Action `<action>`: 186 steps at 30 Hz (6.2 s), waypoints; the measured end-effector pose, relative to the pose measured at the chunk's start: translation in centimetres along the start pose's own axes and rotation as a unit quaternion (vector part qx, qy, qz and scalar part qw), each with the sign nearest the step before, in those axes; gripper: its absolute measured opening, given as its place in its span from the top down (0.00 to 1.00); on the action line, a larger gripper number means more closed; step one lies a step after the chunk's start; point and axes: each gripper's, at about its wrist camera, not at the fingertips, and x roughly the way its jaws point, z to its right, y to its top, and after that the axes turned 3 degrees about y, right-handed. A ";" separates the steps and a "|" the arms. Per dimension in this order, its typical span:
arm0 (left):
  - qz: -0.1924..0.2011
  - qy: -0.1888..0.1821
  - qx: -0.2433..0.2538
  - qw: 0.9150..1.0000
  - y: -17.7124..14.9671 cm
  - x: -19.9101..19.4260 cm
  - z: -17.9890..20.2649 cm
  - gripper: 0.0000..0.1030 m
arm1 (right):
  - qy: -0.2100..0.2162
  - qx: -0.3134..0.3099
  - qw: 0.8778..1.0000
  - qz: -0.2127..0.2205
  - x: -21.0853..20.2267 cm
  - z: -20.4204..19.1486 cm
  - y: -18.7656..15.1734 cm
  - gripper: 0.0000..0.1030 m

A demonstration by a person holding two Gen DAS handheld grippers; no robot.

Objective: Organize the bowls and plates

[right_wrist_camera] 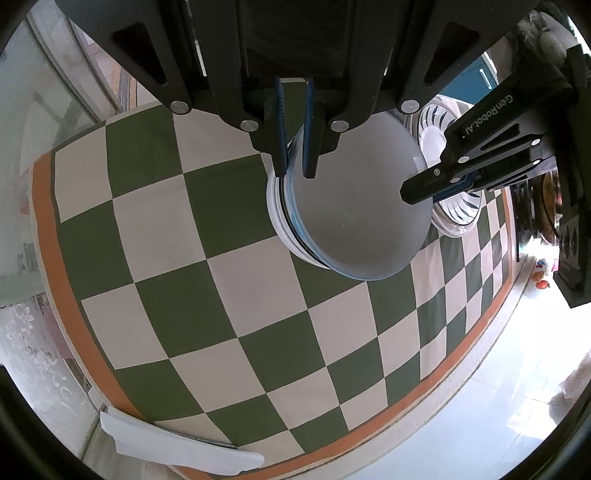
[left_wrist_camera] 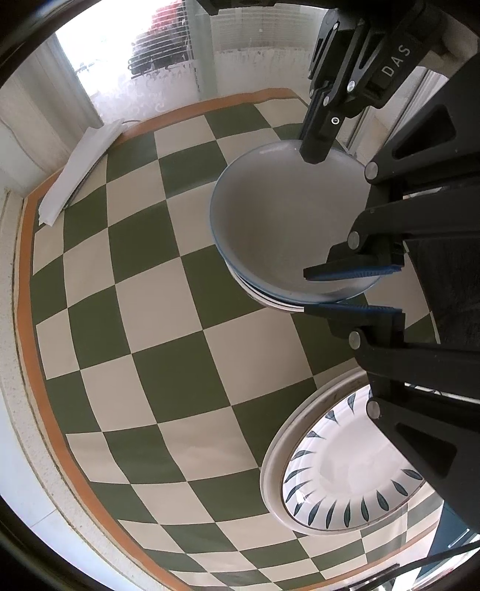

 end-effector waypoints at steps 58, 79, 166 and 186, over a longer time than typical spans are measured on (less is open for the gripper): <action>0.061 -0.086 -0.050 0.993 -3.7 -8.0 -3.1 0.10 | 0.048 -0.032 0.992 0.114 -9.6 -1.6 -7.0 0.07; -0.084 -0.140 -0.062 0.985 3.6 6.1 -3.4 0.18 | 0.183 0.106 0.977 -0.005 7.2 7.1 -0.7 0.13; -0.032 -0.173 -0.218 0.960 -7.7 0.9 -23.7 0.48 | 0.192 -0.090 0.970 -0.121 17.3 -19.8 -0.2 0.52; 0.021 -0.080 -0.206 0.975 -9.9 -3.4 -24.3 0.48 | 0.128 -0.120 0.981 -0.082 14.0 -22.1 -1.1 0.50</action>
